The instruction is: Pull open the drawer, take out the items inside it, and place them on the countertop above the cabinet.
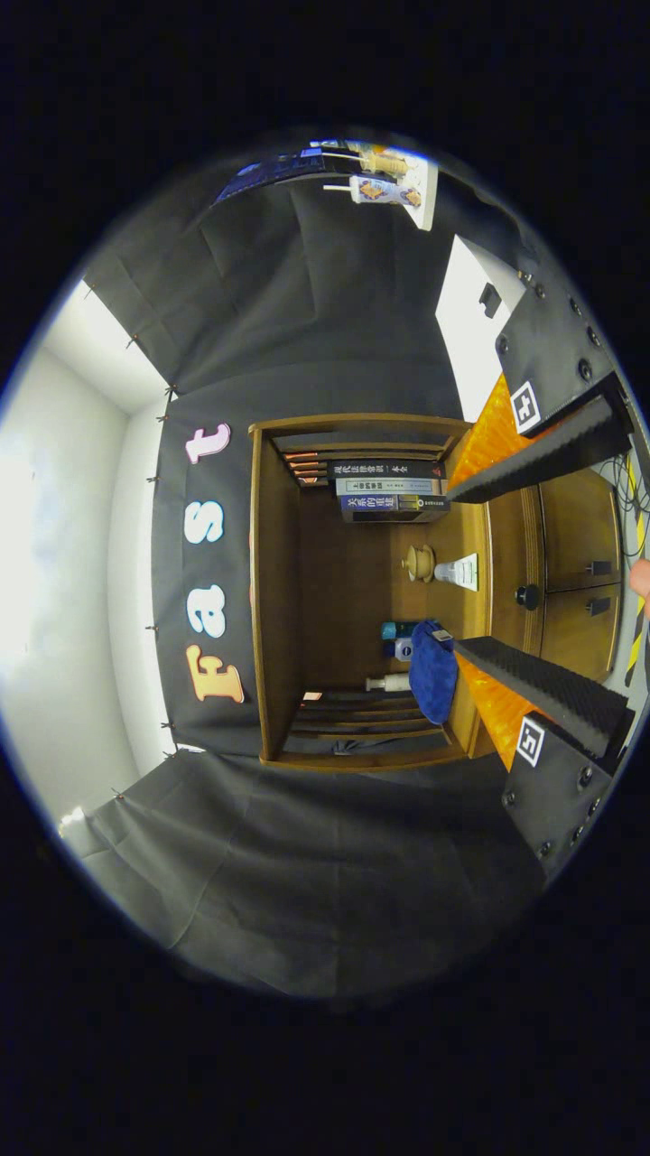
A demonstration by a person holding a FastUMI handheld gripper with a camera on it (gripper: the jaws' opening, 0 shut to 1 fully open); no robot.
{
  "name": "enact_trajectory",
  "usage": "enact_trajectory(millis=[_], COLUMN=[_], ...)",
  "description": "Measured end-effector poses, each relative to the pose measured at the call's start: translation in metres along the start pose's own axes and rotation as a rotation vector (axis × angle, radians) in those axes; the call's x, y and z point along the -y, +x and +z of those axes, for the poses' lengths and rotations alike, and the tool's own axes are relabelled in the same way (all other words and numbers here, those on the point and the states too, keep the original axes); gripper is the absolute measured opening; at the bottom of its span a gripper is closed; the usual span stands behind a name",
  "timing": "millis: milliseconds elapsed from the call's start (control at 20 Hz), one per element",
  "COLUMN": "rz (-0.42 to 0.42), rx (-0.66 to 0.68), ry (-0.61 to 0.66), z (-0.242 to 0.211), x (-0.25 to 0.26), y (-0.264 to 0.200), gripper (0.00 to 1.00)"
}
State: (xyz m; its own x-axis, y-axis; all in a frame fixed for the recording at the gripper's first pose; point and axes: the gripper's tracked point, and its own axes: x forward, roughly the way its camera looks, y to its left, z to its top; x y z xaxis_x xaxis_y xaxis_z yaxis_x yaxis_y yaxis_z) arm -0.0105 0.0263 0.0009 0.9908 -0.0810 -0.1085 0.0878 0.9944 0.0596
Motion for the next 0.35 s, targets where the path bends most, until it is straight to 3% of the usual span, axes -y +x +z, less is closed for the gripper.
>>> enact_trajectory(millis=[350], rz=[0.007], rx=[0.004], ry=[-0.012], z=[-0.0005], x=[-0.0072], y=[-0.0022], gripper=[0.98])
